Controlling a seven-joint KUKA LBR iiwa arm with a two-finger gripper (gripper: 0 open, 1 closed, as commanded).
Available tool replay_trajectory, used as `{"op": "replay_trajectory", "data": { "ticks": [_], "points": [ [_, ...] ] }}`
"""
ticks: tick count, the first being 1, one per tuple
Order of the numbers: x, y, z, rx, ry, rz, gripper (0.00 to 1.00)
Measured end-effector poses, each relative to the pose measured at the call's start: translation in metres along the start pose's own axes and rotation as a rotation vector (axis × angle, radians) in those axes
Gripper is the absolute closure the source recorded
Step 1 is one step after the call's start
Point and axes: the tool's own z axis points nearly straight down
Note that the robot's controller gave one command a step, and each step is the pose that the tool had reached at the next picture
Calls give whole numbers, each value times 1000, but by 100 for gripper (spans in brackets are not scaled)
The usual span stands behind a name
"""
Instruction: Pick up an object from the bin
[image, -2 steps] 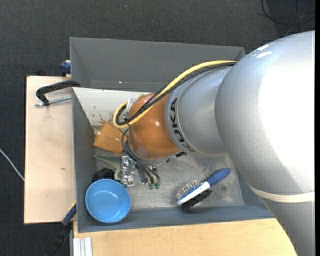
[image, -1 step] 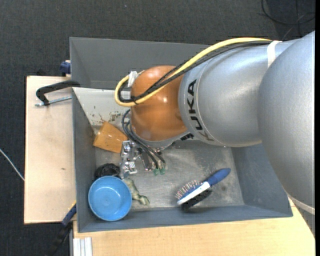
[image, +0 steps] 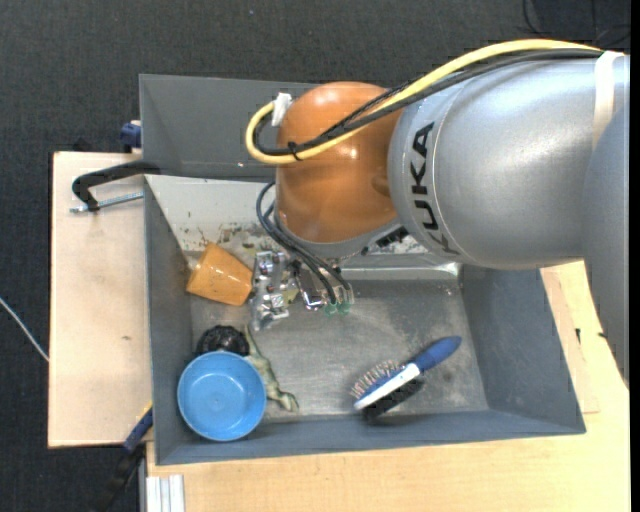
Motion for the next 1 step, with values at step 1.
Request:
{"op": "replay_trajectory", "data": {
  "ticks": [1],
  "points": [
    [2, 1, 3, 0, 7, -2, 0]
  ]
}}
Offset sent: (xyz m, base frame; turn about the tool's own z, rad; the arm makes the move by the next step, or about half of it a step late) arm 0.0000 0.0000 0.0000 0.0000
